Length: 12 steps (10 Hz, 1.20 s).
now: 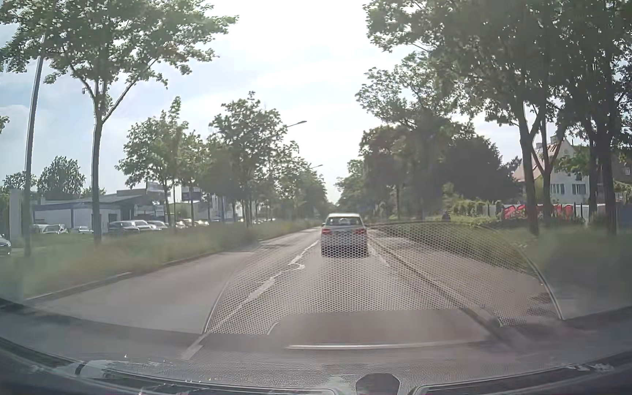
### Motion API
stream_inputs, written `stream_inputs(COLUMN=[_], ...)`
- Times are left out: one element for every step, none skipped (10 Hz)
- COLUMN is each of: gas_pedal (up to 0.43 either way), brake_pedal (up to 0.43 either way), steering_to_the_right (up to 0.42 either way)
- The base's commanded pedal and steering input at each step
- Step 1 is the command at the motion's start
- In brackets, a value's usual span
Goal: Follow the waypoints while adhering to traffic rules and regulations
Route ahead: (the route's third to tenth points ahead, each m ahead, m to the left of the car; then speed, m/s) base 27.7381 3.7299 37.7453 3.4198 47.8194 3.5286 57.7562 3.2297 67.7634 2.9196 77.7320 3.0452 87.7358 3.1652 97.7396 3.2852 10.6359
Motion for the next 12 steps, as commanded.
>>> stream_inputs(gas_pedal=[0.079,0.079,0.079,0.079,0.079,0.079,0.079,0.079,0.079,0.067,0.067,0.067], brake_pedal=[0.0,0.0,0.0,0.0,0.0,0.0,0.0,0.0,0.0,0.0,0.0,0.0], steering_to_the_right=[-0.006,-0.006,-0.006,-0.005,-0.005,-0.005,-0.005,-0.005,-0.005,-0.004,-0.004,-0.004])
